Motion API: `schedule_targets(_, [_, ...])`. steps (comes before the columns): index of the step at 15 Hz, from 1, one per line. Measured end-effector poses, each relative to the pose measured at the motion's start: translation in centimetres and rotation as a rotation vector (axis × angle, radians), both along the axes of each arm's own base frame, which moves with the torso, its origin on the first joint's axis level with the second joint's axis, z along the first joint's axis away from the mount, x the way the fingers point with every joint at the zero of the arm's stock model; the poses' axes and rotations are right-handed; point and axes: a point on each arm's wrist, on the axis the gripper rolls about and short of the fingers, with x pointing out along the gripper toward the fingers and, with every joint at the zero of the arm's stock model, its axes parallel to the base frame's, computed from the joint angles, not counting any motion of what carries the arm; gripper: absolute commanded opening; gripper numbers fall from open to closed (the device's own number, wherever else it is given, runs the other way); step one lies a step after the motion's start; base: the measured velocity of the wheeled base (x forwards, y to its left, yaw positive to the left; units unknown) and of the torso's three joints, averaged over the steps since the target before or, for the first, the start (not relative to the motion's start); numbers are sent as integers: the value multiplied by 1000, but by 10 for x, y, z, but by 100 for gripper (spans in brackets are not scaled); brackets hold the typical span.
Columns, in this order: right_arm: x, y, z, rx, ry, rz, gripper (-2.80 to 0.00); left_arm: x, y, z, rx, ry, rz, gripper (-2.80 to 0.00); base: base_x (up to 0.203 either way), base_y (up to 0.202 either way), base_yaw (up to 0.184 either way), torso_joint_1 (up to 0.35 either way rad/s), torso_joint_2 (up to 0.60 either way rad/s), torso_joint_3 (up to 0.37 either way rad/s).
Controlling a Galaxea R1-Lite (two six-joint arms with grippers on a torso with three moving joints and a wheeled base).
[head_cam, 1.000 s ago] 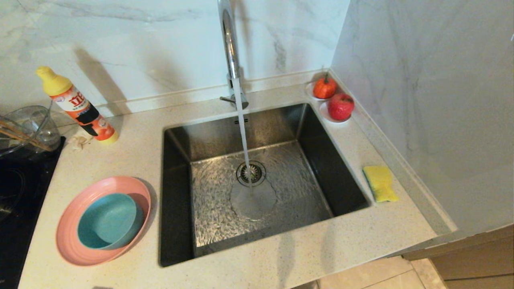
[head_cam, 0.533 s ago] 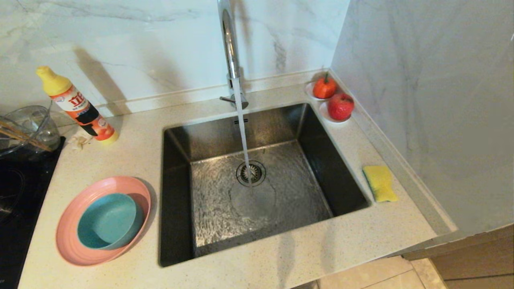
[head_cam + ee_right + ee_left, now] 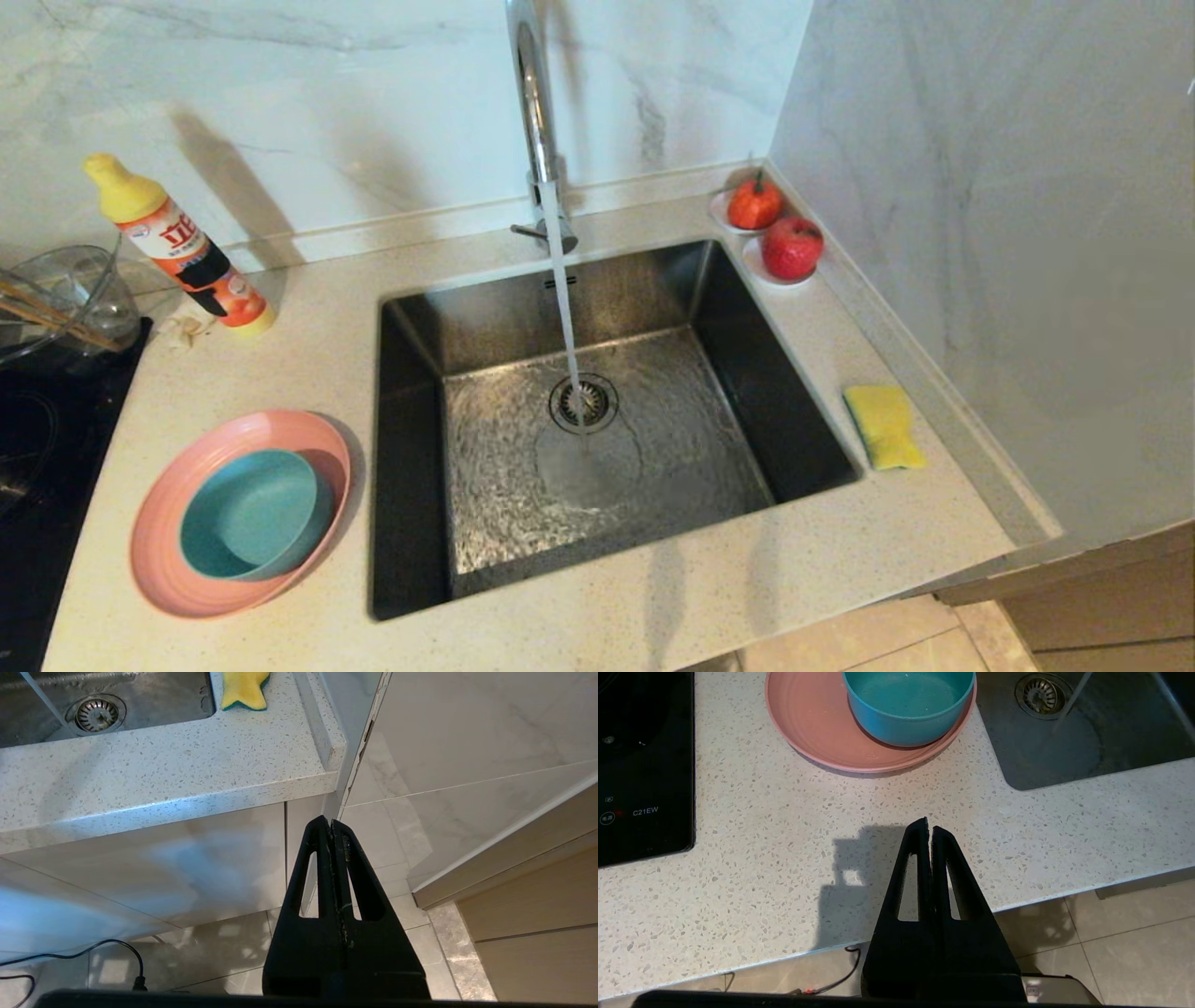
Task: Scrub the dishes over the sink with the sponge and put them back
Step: Pick up a bowl and the sponge
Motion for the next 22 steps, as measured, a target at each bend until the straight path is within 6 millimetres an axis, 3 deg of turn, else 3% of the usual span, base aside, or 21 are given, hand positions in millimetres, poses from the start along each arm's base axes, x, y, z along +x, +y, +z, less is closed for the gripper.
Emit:
schedule_targets(8, [-2, 1, 8, -26, -29, 23, -280, 0, 0, 0, 0, 0, 0, -280, 0, 0, 0, 0, 0, 0])
schedule_targets(16, [-54, 7, 107, -45, -112, 316, -280, 0, 0, 0, 0, 1, 0, -280, 0, 0, 0, 0, 0, 0])
schedule_targets(19, [-46, 9, 153, -43, -102, 338, -280, 0, 0, 0, 0, 1, -1, -280, 0, 0, 0, 0, 0, 0])
schedule_targets(22, [-19, 9, 199, -31, -31, 339, -280, 0, 0, 0, 0, 1, -1, -280, 0, 0, 0, 0, 0, 0])
